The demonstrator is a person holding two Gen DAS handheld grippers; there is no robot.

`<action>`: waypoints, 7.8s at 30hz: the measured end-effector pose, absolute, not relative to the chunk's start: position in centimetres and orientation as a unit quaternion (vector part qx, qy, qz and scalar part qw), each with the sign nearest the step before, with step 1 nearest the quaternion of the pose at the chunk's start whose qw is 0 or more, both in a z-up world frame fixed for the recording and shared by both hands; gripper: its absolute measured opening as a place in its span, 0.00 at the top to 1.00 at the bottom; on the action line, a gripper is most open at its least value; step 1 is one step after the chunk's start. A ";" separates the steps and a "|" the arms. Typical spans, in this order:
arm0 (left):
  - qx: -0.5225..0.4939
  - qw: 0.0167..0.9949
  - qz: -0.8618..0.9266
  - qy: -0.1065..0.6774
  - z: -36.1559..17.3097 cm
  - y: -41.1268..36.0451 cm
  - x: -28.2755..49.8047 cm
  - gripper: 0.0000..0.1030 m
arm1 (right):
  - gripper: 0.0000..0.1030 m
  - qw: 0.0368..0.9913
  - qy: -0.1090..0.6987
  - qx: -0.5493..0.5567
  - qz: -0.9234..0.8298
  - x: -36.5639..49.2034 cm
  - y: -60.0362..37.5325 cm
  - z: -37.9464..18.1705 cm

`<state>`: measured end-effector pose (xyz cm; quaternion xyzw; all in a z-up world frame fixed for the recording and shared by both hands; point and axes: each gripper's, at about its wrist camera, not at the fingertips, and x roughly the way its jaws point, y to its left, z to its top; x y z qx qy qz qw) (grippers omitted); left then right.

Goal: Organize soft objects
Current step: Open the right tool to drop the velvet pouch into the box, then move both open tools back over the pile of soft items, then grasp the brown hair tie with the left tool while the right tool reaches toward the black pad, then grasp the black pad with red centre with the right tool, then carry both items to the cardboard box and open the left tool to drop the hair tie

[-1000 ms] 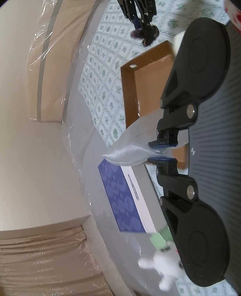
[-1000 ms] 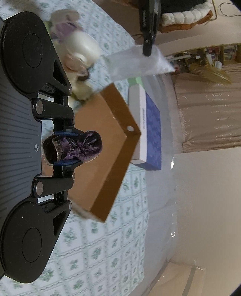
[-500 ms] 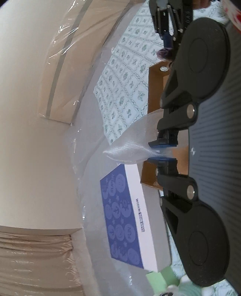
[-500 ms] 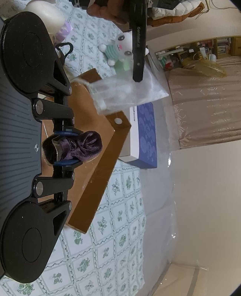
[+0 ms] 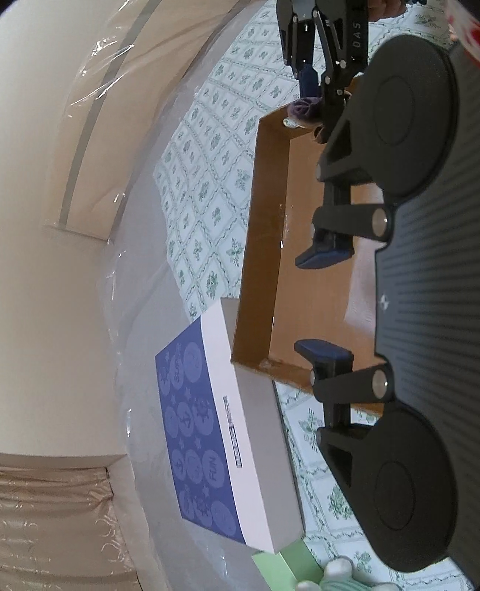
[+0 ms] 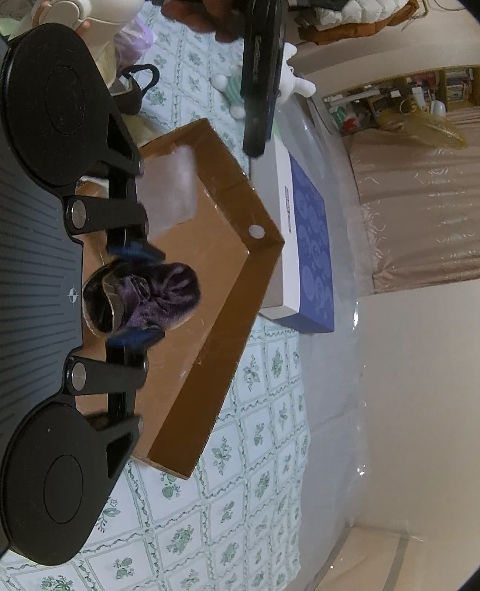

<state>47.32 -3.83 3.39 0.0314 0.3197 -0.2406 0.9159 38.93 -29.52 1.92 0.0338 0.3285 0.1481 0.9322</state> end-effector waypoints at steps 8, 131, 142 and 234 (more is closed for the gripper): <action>0.030 0.921 -0.224 0.317 4.0 -1.7 45.3 0.58 | 0.39 0.937 0.320 0.040 0.133 38.1 -30.1 2.2; 0.030 0.935 -0.151 0.319 -4.2 2.9 17.0 0.88 | 0.22 0.925 0.305 -0.111 0.198 18.6 -15.0 -4.2; 0.020 0.935 -0.155 0.320 -4.3 3.2 17.2 0.88 | 0.22 0.926 0.312 -0.113 0.180 20.2 -13.1 -5.1; 0.064 0.895 -0.331 0.293 5.2 -0.4 39.7 0.88 | 0.32 0.942 0.301 -0.008 0.150 30.9 -31.9 5.2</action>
